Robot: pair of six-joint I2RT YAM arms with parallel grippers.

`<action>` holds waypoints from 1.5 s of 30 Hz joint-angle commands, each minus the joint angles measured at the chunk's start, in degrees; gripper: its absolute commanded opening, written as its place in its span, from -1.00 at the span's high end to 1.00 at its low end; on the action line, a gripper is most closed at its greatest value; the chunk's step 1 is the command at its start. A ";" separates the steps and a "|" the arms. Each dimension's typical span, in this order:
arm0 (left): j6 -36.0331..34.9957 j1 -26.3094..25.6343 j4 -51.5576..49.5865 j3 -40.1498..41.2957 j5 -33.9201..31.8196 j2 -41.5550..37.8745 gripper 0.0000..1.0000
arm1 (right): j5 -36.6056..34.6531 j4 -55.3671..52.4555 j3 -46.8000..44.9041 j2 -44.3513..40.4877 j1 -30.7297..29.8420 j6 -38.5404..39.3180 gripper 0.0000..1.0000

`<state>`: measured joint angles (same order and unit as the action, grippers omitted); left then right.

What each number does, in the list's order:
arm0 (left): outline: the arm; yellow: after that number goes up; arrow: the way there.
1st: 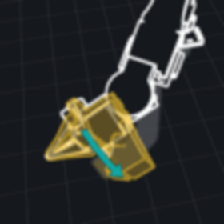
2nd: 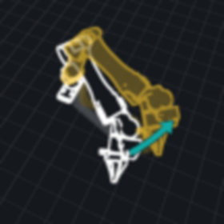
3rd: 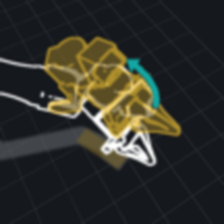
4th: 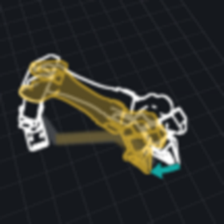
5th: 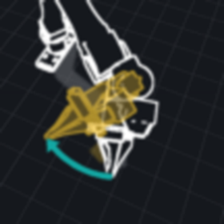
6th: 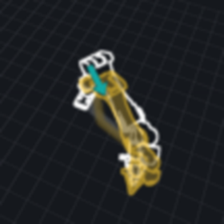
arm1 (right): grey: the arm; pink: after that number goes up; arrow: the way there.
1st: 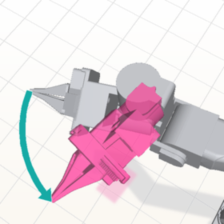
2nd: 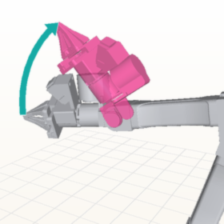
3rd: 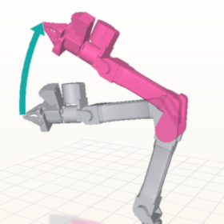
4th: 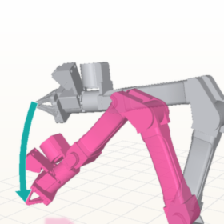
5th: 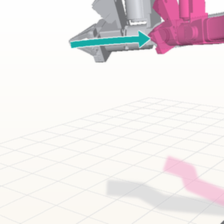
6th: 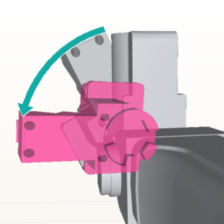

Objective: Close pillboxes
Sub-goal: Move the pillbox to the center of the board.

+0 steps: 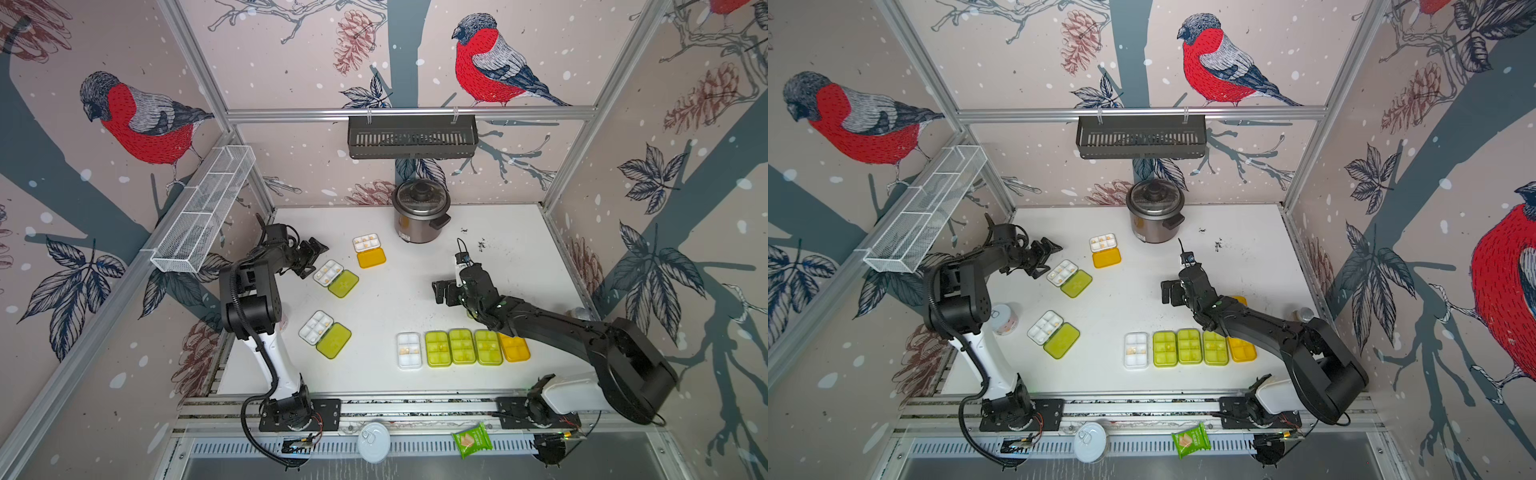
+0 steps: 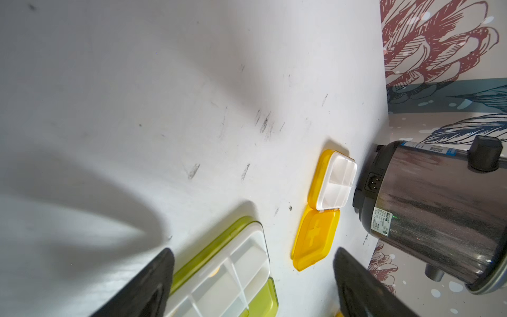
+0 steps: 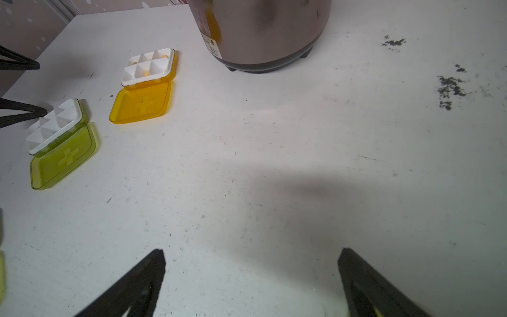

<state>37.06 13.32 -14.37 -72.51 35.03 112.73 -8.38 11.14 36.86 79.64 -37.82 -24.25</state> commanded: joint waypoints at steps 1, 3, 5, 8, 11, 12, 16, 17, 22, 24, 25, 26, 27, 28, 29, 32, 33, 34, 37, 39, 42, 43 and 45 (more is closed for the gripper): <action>-1.40 -0.01 -1.68 0.23 0.61 0.30 -0.81 | 0.16 0.21 0.44 -0.50 -0.13 -0.22 -1.00; -1.59 -0.05 -1.90 0.40 0.81 0.26 -0.80 | 0.20 0.48 0.07 -1.30 -0.15 -0.26 -1.00; -1.86 -0.22 -1.89 0.81 1.01 -0.07 -0.80 | -0.01 0.48 -0.06 -1.67 -0.15 -0.27 -1.00; -2.50 -0.83 -2.34 1.25 0.88 -0.73 -0.80 | 0.34 0.38 -0.04 -2.02 -0.15 -0.27 -1.00; -3.46 -1.70 -3.31 1.40 0.69 -1.12 -0.81 | 0.28 0.41 -0.13 -2.11 -0.15 -0.35 -0.99; -3.58 -2.01 -3.46 1.67 0.61 -1.41 -0.80 | 0.25 0.38 -0.12 -2.05 -0.14 -0.25 -1.00; -3.68 -2.92 -2.97 3.39 0.39 -2.83 -0.81 | -0.27 0.63 -0.25 -2.03 -0.15 -0.25 -1.00; -3.97 -3.33 -3.27 3.57 0.07 -2.85 -0.81 | -0.31 0.56 -0.15 -1.79 -0.11 -0.19 -1.00; -4.26 -6.52 -4.06 4.70 -0.25 -2.42 -0.81 | -0.58 0.38 -0.13 -1.68 -0.06 -0.04 -1.00; -3.75 -7.98 -3.80 5.70 -0.07 -2.52 -0.81 | -0.42 0.29 -0.10 -1.92 -0.06 -0.07 -0.99; -3.41 -8.64 -3.18 6.44 0.37 -2.98 -0.81 | -0.33 0.37 -0.17 -2.03 -0.06 -0.11 -1.00; -3.08 -9.24 -2.77 7.12 0.81 -3.41 -0.81 | -0.24 0.47 -0.29 -2.15 0.07 -0.12 -1.00; -2.76 -9.72 -2.65 7.62 0.72 -3.93 -0.81 | -0.07 0.60 -0.30 -2.03 0.10 -0.19 -1.00; -2.54 -10.11 -2.32 8.21 0.94 -4.47 -0.80 | 0.21 0.52 -0.15 -1.95 0.12 -0.18 -1.00; -2.38 -10.54 -1.74 9.01 1.59 -5.19 -0.80 | 0.77 0.52 -0.04 -1.75 0.12 -0.27 -1.00; -2.09 -12.03 -0.69 10.85 3.57 -6.41 -0.81 | 3.55 -0.07 1.10 -0.70 0.16 -0.20 -0.99; -2.08 -12.66 -0.47 11.29 4.14 -6.55 -0.80 | 4.79 -0.80 1.90 -0.01 0.12 -0.29 -0.98; -2.18 -13.30 -0.55 11.47 4.62 -6.48 -0.80 | 5.92 -1.57 2.87 0.60 0.19 -0.43 -0.97; -2.71 -15.91 -0.38 11.02 6.76 -5.77 -0.81 | 9.44 -5.36 7.31 3.31 0.12 -1.33 -0.92; -3.12 -17.61 -1.09 10.28 6.60 -5.99 -0.80 | 12.50 -8.08 10.47 5.70 0.01 -2.39 -0.84; -2.94 -17.91 -1.68 10.25 4.34 -7.59 -0.80 | 16.56 -9.52 13.88 9.62 -0.70 -4.47 -0.74; -3.23 -17.80 -2.32 9.94 3.17 -8.15 -0.80 | 17.47 -9.79 15.06 11.18 -1.09 -4.99 -0.72; -3.24 -17.42 -2.73 9.83 0.93 -9.00 -0.81 | 18.49 -11.12 17.94 14.70 -1.76 -5.62 -0.65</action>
<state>34.54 -4.38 -15.70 -62.19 38.83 104.97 5.76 3.09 52.01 91.33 -38.96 -27.38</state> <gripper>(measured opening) 0.903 0.841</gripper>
